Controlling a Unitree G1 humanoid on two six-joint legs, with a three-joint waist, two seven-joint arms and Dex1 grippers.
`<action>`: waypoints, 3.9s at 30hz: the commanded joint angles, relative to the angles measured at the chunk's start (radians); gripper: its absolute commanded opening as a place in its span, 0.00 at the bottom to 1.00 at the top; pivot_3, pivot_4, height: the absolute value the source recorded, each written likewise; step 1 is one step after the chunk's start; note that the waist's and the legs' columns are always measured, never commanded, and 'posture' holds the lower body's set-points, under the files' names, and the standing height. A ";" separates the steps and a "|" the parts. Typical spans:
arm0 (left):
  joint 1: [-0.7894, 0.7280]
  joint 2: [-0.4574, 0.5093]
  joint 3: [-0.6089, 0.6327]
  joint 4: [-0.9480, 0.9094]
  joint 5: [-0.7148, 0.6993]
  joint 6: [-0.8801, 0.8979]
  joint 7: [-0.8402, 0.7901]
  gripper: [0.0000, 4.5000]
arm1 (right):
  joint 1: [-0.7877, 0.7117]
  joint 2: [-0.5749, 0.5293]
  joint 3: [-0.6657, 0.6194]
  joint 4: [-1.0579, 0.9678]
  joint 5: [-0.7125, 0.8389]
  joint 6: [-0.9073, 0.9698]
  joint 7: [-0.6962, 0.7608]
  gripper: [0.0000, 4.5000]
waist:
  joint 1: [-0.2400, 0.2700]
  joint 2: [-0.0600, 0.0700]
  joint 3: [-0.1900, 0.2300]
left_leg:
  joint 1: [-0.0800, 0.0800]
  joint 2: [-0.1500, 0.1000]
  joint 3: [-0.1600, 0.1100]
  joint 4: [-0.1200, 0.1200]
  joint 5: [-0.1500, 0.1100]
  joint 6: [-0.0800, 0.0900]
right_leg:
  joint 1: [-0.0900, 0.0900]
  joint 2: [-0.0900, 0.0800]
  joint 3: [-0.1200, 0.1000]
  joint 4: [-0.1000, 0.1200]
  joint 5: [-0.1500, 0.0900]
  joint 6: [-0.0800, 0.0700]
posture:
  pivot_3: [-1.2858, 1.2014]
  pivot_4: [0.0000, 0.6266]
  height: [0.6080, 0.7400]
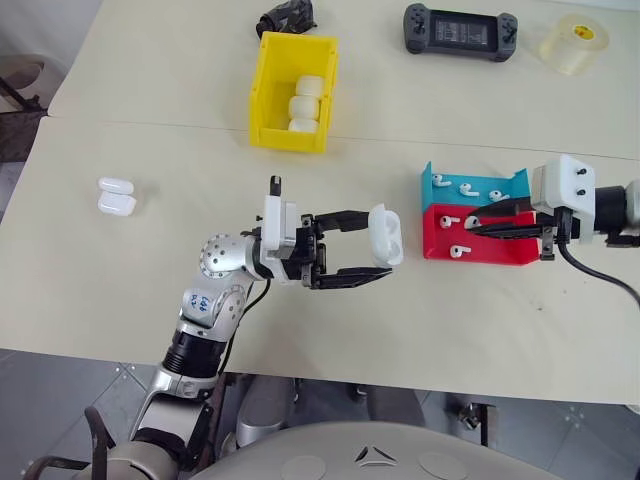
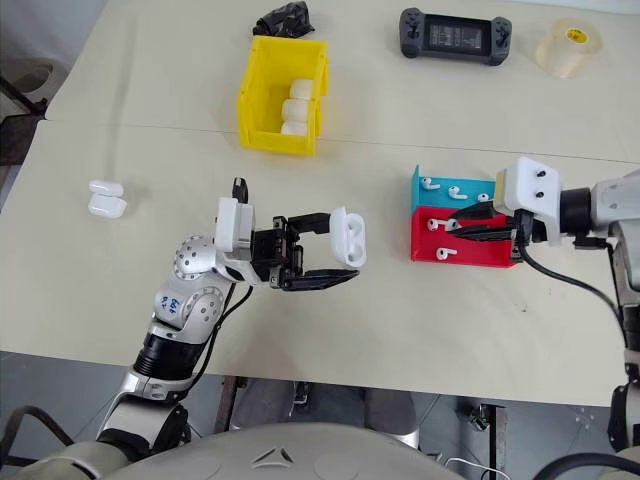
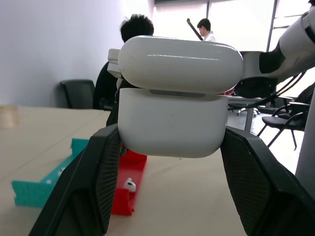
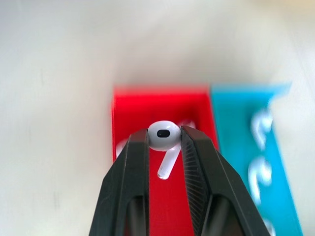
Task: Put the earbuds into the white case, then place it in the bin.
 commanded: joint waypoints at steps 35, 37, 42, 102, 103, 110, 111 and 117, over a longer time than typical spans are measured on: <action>-0.097 -0.035 0.041 0.013 -0.141 0.160 -0.096 0.60 | 0.220 0.561 -0.015 -0.589 0.474 0.068 -0.630 0.12 | -0.008 0.000 0.000 | 0.000 -0.001 0.000 -0.001 0.000 0.000 | -0.001 0.001 0.002 0.002 0.000 0.000 | 0.52 0.24 1.00; -0.101 -0.043 0.043 0.017 -0.142 0.162 -0.092 0.60 | 0.207 0.549 -0.021 -0.601 0.497 0.079 -0.638 0.12 | -0.008 0.000 0.000 | 0.000 -0.001 0.000 -0.001 0.000 0.000 | -0.001 0.001 0.002 0.002 0.000 0.000 | 0.52 0.24 1.00; -0.104 -0.059 0.043 0.019 -0.141 0.162 -0.088 0.60 | 0.209 0.531 -0.005 -0.618 0.526 0.098 -0.642 0.12 | -0.008 0.000 0.000 | 0.000 -0.001 0.000 -0.001 0.000 0.000 | -0.001 0.001 0.002 0.002 0.000 0.000 | 0.52 0.24 1.00; -0.117 -0.042 0.040 0.017 -0.127 0.204 -0.135 0.60 | 0.171 0.452 0.072 -0.519 0.474 0.073 -0.523 0.12 | -0.007 0.000 0.000 | 0.000 -0.001 0.000 -0.001 0.000 0.000 | -0.001 0.000 0.002 0.001 0.000 0.000 | 0.52 0.24 1.00; -0.117 -0.044 0.041 0.017 -0.129 0.200 -0.135 0.60 | 0.172 0.446 0.073 -0.521 0.471 0.078 -0.520 0.12 | -0.007 0.000 0.000 | 0.000 -0.001 0.000 -0.001 0.000 0.000 | -0.001 0.000 0.002 0.001 0.000 0.000 | 0.52 0.24 1.00; -0.134 -0.073 0.060 0.024 -0.145 0.189 -0.110 0.60 | 0.206 0.416 0.088 -0.517 0.425 0.073 -0.475 0.12 | -0.006 0.000 0.000 | 0.000 -0.001 0.000 -0.001 0.000 0.000 | -0.001 0.000 0.002 0.001 0.000 0.000 | 0.52 0.24 1.00; -0.140 -0.081 0.069 0.024 -0.154 0.193 -0.098 0.60 | 0.222 0.404 0.092 -0.511 0.404 0.063 -0.459 0.12 | -0.006 0.000 0.000 | 0.000 -0.001 0.000 -0.001 0.000 0.000 | -0.001 0.000 0.002 0.001 0.000 0.000 | 0.52 0.24 1.00; -0.156 -0.096 0.092 0.031 -0.164 0.198 -0.077 0.60 | 0.241 0.375 0.081 -0.492 0.383 0.032 -0.428 0.12 | -0.005 0.000 0.000 | 0.000 -0.001 0.000 -0.001 0.000 0.000 | -0.001 0.001 0.002 0.000 0.000 0.000 | 0.52 0.24 1.00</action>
